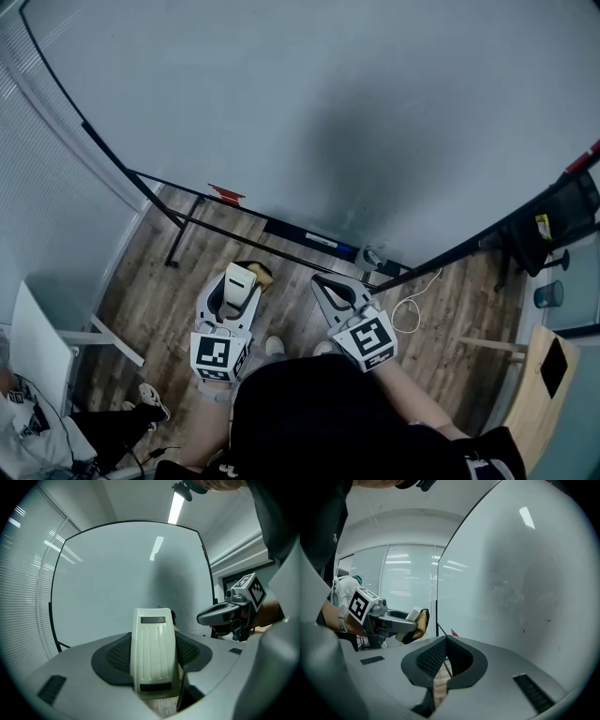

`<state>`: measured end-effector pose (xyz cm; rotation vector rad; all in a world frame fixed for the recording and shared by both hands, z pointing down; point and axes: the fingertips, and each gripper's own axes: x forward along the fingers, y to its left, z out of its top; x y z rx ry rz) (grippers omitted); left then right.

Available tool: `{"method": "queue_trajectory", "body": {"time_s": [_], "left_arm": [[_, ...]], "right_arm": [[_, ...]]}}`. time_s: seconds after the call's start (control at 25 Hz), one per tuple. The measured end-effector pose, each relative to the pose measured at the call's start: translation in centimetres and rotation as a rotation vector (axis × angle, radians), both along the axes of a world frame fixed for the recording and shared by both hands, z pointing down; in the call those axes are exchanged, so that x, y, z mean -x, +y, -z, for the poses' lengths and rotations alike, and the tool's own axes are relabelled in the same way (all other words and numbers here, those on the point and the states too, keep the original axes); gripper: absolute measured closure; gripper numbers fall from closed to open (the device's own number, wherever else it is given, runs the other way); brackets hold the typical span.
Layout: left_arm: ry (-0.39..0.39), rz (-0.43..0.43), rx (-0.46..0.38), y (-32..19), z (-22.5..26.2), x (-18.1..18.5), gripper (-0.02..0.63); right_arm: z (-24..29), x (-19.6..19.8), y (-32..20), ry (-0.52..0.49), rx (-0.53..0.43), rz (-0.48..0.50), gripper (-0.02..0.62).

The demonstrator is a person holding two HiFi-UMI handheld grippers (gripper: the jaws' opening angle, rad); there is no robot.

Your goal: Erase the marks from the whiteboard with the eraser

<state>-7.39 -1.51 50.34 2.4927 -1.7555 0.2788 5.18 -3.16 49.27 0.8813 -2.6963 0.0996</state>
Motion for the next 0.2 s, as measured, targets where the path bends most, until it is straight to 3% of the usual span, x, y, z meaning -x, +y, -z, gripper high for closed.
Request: {"method": "queue_trajectory", "body": {"time_s": [0.2], "left_arm": [[-0.003,-0.019,-0.009,-0.31,0.2,-0.64,0.341]], "right_arm": [[0.28,-0.5,-0.32,0.0,-0.011,-0.024,0.568]]}}
